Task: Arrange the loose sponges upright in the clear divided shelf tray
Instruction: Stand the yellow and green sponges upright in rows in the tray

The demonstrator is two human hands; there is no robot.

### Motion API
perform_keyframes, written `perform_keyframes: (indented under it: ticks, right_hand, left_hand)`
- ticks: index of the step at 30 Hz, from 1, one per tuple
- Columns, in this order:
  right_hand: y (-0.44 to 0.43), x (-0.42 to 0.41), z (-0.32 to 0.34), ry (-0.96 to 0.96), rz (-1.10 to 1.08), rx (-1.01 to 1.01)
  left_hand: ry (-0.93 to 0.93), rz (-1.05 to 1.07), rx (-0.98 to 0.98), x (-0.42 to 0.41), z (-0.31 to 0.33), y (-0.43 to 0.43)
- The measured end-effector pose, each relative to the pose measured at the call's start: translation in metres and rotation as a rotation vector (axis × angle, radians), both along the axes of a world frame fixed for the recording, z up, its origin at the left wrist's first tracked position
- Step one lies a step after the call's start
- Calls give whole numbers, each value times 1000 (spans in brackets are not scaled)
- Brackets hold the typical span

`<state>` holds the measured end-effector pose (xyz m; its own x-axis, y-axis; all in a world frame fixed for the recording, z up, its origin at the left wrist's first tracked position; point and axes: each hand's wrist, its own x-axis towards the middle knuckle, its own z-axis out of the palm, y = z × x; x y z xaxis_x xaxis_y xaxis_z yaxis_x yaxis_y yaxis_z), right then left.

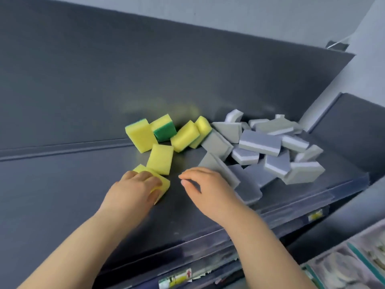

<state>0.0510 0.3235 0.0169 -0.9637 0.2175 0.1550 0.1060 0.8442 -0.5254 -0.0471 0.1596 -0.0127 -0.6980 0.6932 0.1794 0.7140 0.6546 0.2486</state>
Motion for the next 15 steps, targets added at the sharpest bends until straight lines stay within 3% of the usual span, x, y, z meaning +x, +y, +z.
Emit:
perform_keyframes:
  ticks: [6,12,15]
  right_hand:
    - [25,-77,10,-90,249,164]
    - [16,-127,7,-279,575,500]
    - [14,-131,6,-315,607,527]
  left_hand:
    - [60,226,-93,3,7,10]
    - [-42,439,79,9,3,0]
    - [-74,579,107,11,3,-8]
